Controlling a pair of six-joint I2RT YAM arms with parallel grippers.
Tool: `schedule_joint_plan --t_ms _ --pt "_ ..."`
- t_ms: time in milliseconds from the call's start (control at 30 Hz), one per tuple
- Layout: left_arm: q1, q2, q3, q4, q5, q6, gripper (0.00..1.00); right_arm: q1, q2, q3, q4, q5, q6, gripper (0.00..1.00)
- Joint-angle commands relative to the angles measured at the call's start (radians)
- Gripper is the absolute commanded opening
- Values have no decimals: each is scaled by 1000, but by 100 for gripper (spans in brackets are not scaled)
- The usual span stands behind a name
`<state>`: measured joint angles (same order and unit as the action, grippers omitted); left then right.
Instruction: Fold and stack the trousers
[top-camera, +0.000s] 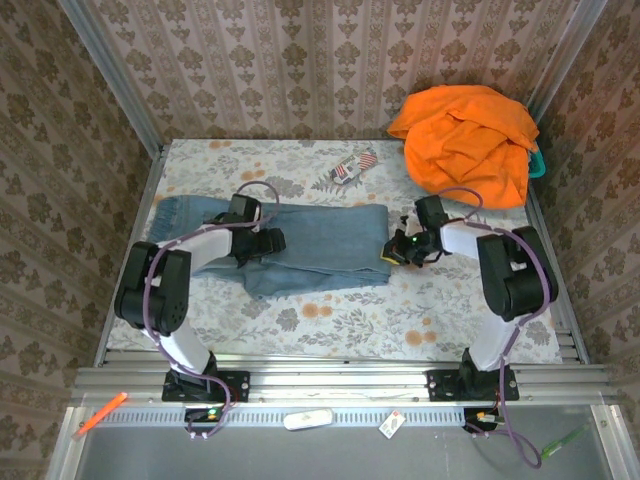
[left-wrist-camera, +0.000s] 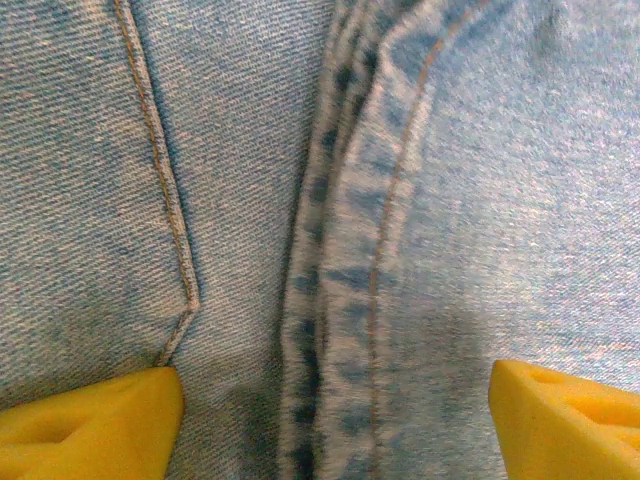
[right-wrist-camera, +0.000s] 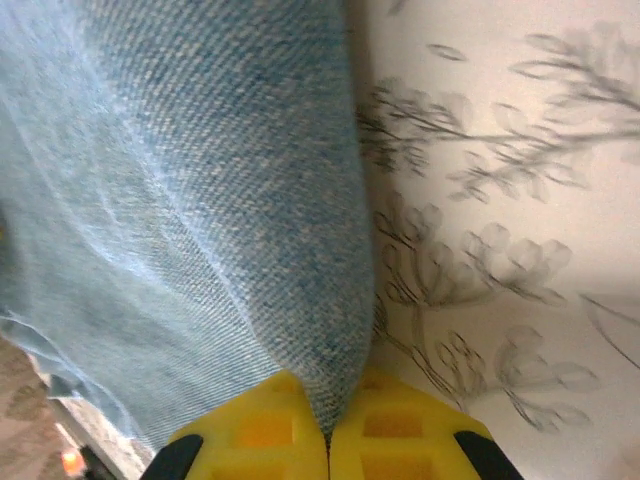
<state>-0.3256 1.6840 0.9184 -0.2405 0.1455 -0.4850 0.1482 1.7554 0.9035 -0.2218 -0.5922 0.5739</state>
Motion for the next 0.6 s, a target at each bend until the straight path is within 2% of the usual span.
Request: schedule_joint_plan --t_ms 0,200,300,400,567 --pt "3 -32 -56 -41 42 -17 82 -77 -162 -56 -7 7 48 0" --pt "-2 -198 -40 -61 92 -45 90 -216 -418 -51 -245 111 -22 0" --pt "4 -216 17 -94 65 -40 92 -263 -441 -33 -285 96 -34 0" --pt "17 -210 52 -120 70 -36 93 -279 -443 -6 -371 168 -84 0" --pt "82 -211 46 -158 -13 -21 94 -404 -476 4 -400 178 -91 0"
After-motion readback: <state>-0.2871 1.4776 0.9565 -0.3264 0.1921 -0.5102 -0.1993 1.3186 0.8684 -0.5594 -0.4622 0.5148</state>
